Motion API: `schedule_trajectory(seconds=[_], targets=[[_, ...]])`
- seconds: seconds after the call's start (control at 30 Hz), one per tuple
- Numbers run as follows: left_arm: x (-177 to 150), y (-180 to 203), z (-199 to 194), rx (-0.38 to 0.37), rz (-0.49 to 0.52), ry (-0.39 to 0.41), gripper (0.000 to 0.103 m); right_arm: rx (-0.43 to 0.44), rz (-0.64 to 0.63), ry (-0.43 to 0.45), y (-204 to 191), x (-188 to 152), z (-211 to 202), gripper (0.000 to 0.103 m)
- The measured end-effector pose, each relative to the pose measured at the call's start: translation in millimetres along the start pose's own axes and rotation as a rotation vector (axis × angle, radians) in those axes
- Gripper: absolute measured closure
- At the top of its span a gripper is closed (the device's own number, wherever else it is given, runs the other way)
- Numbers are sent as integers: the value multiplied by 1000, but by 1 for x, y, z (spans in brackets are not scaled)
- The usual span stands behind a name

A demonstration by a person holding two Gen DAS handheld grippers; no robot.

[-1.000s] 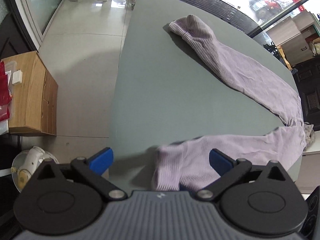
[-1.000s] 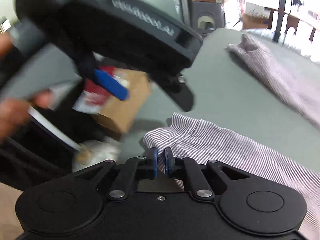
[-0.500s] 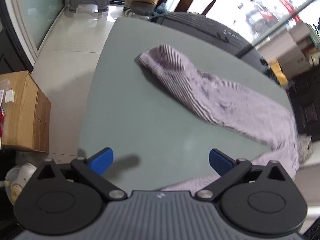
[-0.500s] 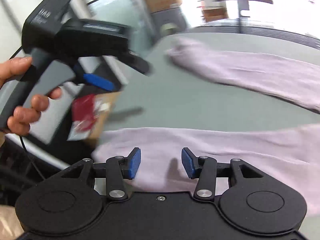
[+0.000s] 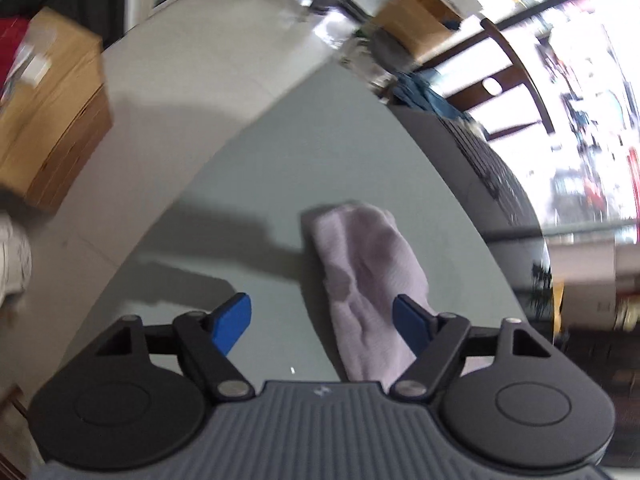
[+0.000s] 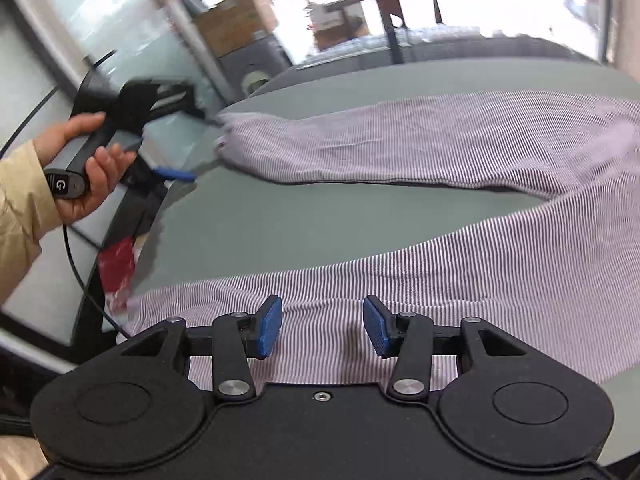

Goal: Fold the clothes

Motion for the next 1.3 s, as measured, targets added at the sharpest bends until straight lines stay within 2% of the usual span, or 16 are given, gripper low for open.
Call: schedule_trajectory(seconds=[0.03, 0.07, 0.13, 0.17, 0.2, 0.23, 0.27, 0.33, 0.53, 0.67, 0.73, 0.8, 0.9, 1.1, 1.2, 1.3], targets=[[3, -1, 2, -8, -10, 4, 32, -1, -17, -2, -5, 2, 4, 55], [4, 2, 3, -5, 3, 1, 31, -6, -28, -5, -7, 4, 6, 55], [6, 10, 6, 1, 33, -13, 54, -10, -23, -2, -7, 9, 12, 55], [5, 14, 8, 14, 50, -27, 58, -11, -15, 1, -7, 12, 13, 55], [2, 17, 10, 33, 75, -35, 70, -11, -13, 2, -7, 12, 15, 55], [0, 20, 12, 49, 103, -37, 89, -11, -11, 4, -7, 14, 17, 55], [-3, 25, 15, 62, 136, -43, 94, -11, -10, 6, -6, 17, 20, 55], [-7, 32, 19, 73, 195, -26, 96, -13, -15, 4, -8, 20, 21, 55], [3, 36, -29, 79, 193, 179, 96, -9, 1, -2, 0, 21, 24, 55], [-10, 22, -45, 117, 209, 167, 92, 7, 36, -12, 9, 20, 26, 55], [-13, 11, -45, 159, 211, 177, 78, 12, 33, -15, 11, 21, 27, 55], [-10, 0, -45, 220, 206, 210, 77, 18, 26, -16, 11, 22, 27, 55], [-2, -1, -51, 234, 210, 242, 77, 23, 20, -13, 12, 26, 25, 55], [-2, 44, -38, 77, 321, 159, 75, 14, 43, -20, 18, 24, 26, 55], [-5, 58, -15, 58, 360, 110, 58, 3, 45, -13, 19, 23, 23, 55], [-7, 57, 12, 88, 417, 65, 58, -11, 59, -12, 23, 23, 23, 55]])
Point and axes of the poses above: each gripper's, at about its wrist camera, not at the fingertips, and z roughly the way its jaws point, y to its right, x to its top, the point moved 6 cm from there along z, roughly the way its jaws point, and after that the axes turned 7 degrees about y, right-handed, at the moved point
